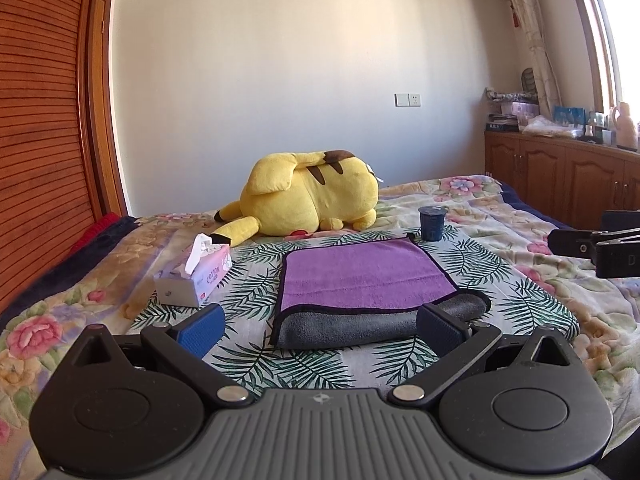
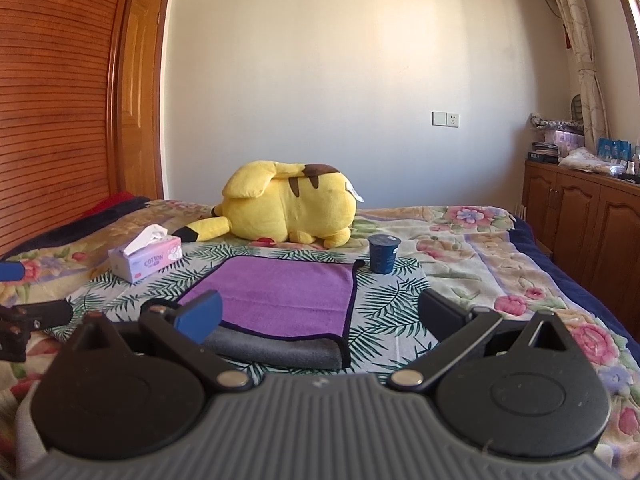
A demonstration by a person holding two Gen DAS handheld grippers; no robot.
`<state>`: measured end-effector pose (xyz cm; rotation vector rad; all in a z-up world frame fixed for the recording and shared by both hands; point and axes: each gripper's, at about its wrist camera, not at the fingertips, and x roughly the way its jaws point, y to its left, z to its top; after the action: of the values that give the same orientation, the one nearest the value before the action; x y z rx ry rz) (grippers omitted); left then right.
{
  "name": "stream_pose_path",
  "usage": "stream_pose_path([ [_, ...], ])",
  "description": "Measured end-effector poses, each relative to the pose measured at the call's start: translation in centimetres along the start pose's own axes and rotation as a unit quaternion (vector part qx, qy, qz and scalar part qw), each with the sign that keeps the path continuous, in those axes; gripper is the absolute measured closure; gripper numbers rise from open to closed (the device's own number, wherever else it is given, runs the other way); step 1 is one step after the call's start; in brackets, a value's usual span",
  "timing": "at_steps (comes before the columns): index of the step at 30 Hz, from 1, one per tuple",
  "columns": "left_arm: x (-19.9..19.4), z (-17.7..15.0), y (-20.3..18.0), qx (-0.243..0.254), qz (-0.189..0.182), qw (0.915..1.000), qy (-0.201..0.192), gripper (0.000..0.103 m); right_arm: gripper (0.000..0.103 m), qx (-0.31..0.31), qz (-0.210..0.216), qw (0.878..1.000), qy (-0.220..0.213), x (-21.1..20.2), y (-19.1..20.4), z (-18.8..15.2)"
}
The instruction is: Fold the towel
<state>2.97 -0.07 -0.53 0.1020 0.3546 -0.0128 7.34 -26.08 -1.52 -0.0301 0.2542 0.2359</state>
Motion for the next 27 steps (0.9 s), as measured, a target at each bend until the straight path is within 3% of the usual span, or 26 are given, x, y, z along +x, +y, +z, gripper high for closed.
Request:
stream_pose_path([
  [17, 4.3, 0.5, 0.2, 0.008, -0.013, 0.9981, 0.059, 0.016, 0.000, -0.020, 0.014, 0.996, 0.091, 5.3, 0.2, -0.7],
  [27, 7.1, 0.5, 0.4, 0.008, -0.021, 0.9964, 0.082, 0.016, 0.000, -0.036, 0.020, 0.992, 0.119, 8.1, -0.1, -0.8],
])
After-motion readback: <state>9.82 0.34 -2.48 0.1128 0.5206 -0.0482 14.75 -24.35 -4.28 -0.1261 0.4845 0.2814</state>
